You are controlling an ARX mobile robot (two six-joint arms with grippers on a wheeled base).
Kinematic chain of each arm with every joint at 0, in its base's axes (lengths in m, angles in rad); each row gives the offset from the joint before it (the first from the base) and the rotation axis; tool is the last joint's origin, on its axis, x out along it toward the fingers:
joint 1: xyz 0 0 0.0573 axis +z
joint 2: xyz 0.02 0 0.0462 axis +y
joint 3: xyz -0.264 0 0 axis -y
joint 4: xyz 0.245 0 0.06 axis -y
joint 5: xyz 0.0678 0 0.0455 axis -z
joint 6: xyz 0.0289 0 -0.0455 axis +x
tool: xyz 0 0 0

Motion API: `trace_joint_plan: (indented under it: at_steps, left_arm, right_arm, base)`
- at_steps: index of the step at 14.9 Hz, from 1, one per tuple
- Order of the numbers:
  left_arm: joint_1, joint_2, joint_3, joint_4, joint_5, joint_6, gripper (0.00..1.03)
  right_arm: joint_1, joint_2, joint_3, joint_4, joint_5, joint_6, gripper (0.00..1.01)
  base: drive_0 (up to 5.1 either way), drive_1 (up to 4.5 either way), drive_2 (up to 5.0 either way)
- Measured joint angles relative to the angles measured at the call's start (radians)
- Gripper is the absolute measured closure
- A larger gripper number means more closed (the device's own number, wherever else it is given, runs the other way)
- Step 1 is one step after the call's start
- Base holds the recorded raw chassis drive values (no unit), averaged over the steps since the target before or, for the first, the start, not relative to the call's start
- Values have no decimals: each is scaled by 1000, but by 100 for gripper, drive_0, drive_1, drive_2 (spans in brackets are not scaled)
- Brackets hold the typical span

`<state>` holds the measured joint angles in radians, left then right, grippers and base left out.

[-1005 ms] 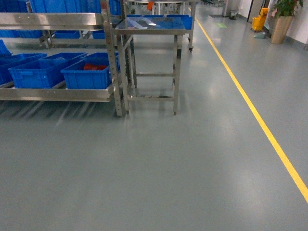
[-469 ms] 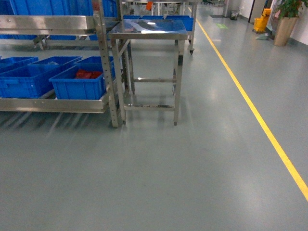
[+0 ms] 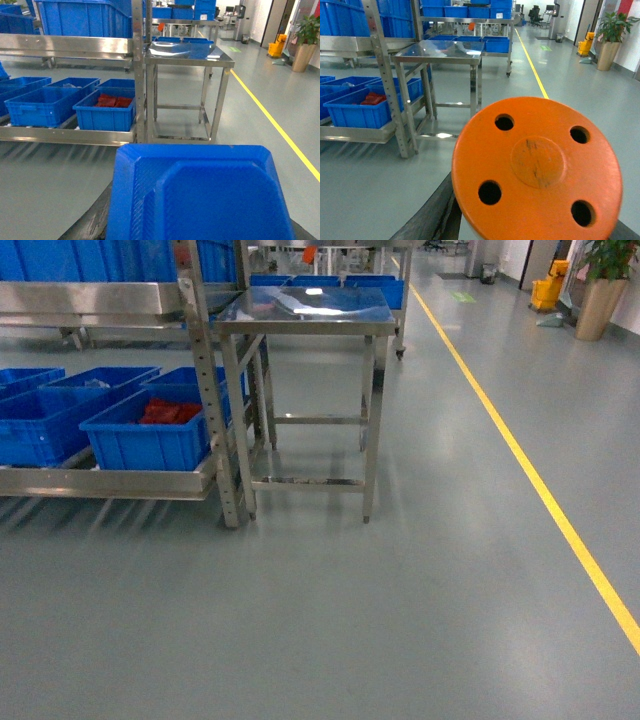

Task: Sort blue parts and orange caps into right shelf containers

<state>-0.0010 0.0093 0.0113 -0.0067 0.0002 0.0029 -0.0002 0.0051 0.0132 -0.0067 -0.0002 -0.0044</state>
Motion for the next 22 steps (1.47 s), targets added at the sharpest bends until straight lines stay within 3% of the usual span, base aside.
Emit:
trace_joint_plan:
  at_steps: [22]
  left_arm:
    - [0,0,0,3,0,0,60]
  right_arm:
    - [0,0,0,2,0,0,57]
  base:
    - [3,436,-430]
